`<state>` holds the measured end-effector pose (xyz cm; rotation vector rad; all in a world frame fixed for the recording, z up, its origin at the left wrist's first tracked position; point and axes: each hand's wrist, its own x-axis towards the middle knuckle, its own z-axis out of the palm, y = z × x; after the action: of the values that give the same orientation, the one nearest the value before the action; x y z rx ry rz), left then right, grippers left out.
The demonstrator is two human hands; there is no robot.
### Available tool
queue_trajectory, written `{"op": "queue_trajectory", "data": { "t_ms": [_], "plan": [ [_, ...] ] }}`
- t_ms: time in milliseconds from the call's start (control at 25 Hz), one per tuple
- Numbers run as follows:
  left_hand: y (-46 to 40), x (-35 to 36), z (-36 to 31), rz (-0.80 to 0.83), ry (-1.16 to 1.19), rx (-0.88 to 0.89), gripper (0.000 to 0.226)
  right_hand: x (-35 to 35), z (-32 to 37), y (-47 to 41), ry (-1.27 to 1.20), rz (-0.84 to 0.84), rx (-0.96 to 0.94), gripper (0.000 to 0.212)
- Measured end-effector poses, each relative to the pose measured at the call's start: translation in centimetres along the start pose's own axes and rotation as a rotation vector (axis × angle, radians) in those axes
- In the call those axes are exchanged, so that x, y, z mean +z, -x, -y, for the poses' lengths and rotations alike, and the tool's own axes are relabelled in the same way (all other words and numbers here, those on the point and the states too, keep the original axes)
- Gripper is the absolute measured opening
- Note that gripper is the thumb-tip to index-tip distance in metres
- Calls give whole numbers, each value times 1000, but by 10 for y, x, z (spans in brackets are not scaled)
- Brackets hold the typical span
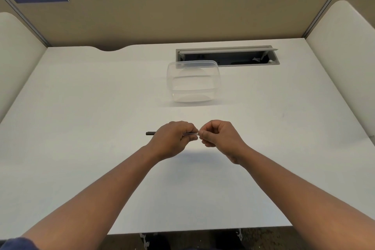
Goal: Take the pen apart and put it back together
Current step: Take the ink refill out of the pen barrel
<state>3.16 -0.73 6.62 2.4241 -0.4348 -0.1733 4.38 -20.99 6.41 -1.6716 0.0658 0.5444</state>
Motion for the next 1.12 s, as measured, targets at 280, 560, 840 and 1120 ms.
{"op": "queue_trajectory", "data": {
  "t_ms": [280,560,840,1120],
  "plan": [
    [-1,2,-1,8,-25,-23,11,-2,-1,0,-28,21,70,22],
    [-5,0,-2,19,21,-54,10,-4,3,0,4,46,102,29],
    [-3,2,-3,31,11,-40,10,-4,0,3,-7,114,101,24],
    [-3,2,-6,5,11,-33,10,-3,-3,3,-40,61,77,16]
  ]
}}
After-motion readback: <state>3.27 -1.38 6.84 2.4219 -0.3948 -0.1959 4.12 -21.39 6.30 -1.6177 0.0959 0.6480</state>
